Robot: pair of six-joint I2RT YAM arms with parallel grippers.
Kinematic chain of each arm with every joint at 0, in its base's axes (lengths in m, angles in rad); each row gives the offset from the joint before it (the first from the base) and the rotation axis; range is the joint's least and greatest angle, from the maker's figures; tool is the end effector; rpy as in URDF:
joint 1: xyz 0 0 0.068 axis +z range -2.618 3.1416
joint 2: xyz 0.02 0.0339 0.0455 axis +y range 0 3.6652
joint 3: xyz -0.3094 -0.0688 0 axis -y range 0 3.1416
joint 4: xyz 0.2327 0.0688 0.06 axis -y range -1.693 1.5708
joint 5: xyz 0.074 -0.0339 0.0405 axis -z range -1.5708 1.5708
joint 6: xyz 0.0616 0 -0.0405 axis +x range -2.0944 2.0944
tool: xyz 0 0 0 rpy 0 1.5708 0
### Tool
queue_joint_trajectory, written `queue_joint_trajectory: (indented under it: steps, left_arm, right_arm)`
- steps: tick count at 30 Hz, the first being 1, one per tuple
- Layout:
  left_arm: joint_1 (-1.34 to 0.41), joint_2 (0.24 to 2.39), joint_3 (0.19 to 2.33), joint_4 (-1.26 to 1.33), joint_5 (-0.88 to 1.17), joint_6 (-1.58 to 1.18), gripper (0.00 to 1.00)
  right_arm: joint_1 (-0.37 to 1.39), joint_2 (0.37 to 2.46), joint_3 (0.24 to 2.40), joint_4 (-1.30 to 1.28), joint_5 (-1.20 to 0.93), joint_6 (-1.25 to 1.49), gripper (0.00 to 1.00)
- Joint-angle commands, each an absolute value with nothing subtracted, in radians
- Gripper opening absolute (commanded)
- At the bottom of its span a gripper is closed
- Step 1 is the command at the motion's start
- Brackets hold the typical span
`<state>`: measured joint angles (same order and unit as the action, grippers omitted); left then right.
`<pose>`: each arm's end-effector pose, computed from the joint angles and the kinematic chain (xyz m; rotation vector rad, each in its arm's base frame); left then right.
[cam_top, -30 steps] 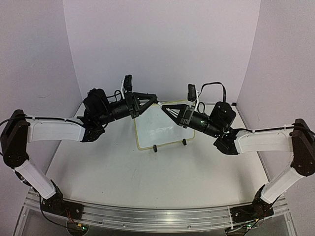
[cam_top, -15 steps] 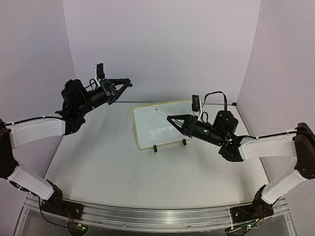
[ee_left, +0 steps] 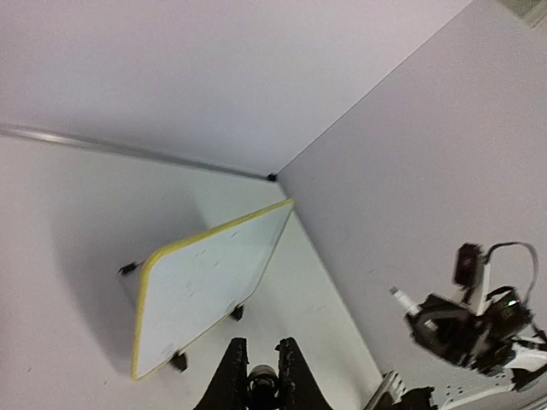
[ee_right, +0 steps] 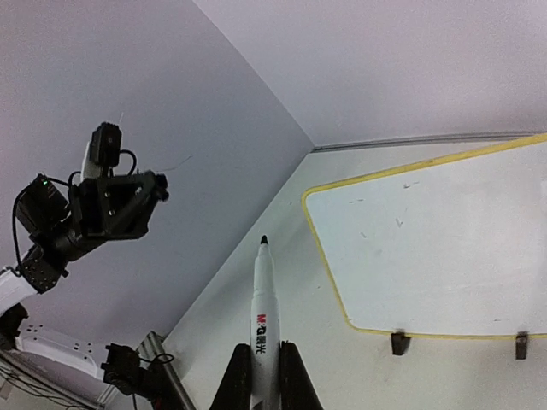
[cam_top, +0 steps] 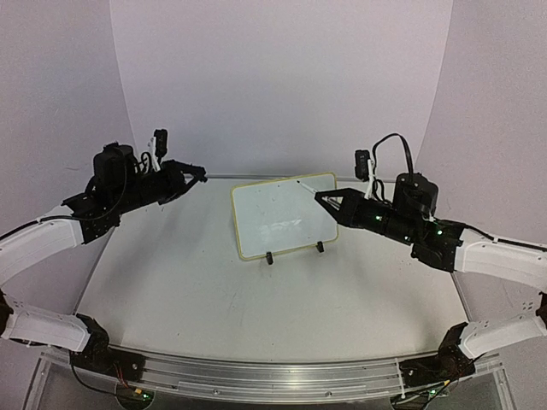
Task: Write a sentence on the whiteboard
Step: Place the pen cap at the center of the board.
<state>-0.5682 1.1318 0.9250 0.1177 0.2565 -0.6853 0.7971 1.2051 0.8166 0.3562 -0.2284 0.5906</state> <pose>0.2121 -0.1539 0.3926 0.1054 1.7894 -1.1409 0.1866 0.2110 0.3655 -0.3720 1.7130 1.2323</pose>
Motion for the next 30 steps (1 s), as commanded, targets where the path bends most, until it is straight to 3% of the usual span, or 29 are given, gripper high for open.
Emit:
queue_joint_trajectory:
  steps: [1, 12, 30]
  left_arm:
    - [-0.566, 1.107, 0.847, -0.222, 0.132, -0.619, 0.01]
    - [-0.58, 1.239, 0.656, -0.185, 0.147, -0.659, 0.02]
    - [-0.629, 1.506, 0.688, -0.104, 0.228, -0.66, 0.09]
  right_arm:
    - [0.795, 1.15, 0.871, 0.093, -0.03, 0.443, 0.0]
    - [0.796, 1.144, 0.88, 0.04, -0.042, 0.368, 0.0]
    - [0.795, 1.21, 0.908, 0.054, -0.072, 0.369, 0.0]
